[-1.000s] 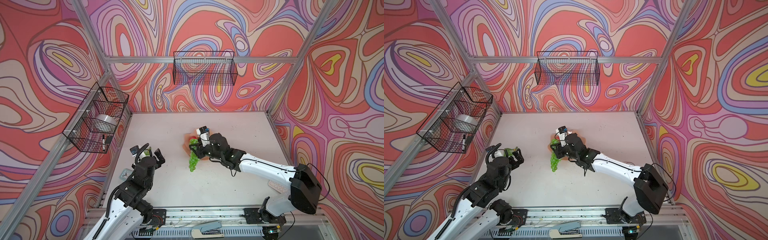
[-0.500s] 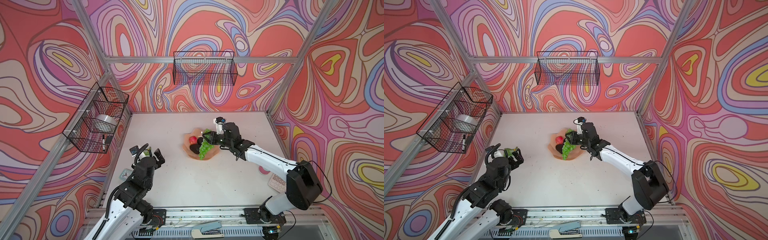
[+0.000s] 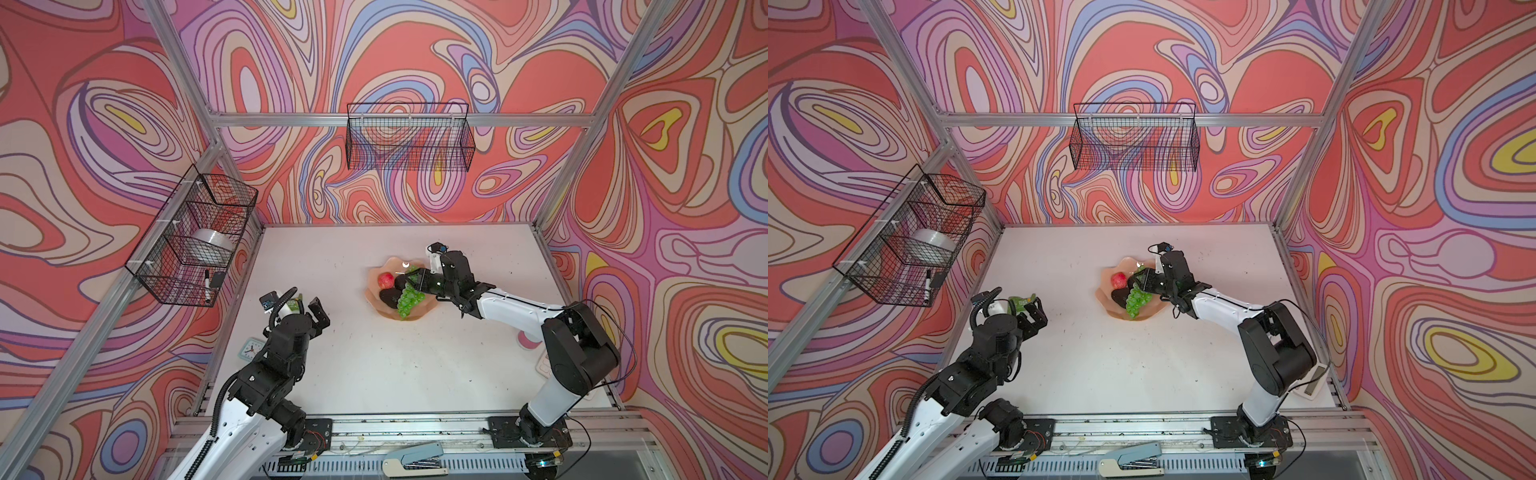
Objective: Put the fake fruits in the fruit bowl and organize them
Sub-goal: 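Lift the grapes into the bowl with the right gripper and release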
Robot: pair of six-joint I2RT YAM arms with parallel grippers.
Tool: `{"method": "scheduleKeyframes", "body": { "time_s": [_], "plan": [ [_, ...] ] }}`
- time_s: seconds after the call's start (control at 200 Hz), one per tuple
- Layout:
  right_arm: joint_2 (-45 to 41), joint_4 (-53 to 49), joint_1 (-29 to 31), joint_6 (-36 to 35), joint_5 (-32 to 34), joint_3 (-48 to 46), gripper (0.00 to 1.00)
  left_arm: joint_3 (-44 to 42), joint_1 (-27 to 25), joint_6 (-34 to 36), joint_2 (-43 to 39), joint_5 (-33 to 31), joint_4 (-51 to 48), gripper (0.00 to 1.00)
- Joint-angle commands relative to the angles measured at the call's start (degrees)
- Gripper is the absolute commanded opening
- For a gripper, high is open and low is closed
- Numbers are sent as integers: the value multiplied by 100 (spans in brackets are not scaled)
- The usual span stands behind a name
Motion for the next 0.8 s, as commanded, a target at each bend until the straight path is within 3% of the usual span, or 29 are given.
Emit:
{"method": "scheduleKeyframes", "body": {
  "time_s": [0.0, 0.26, 0.796],
  "plan": [
    [152, 202, -45, -62, 120, 2, 31, 94, 52, 58, 49, -68, -17, 100],
    [373, 30, -44, -301, 472, 33, 39, 85, 50, 104, 129, -82, 45, 100],
    [374, -472, -50, -1074, 1336, 581, 76, 135, 50, 197, 244, -91, 149, 100]
  ]
}}
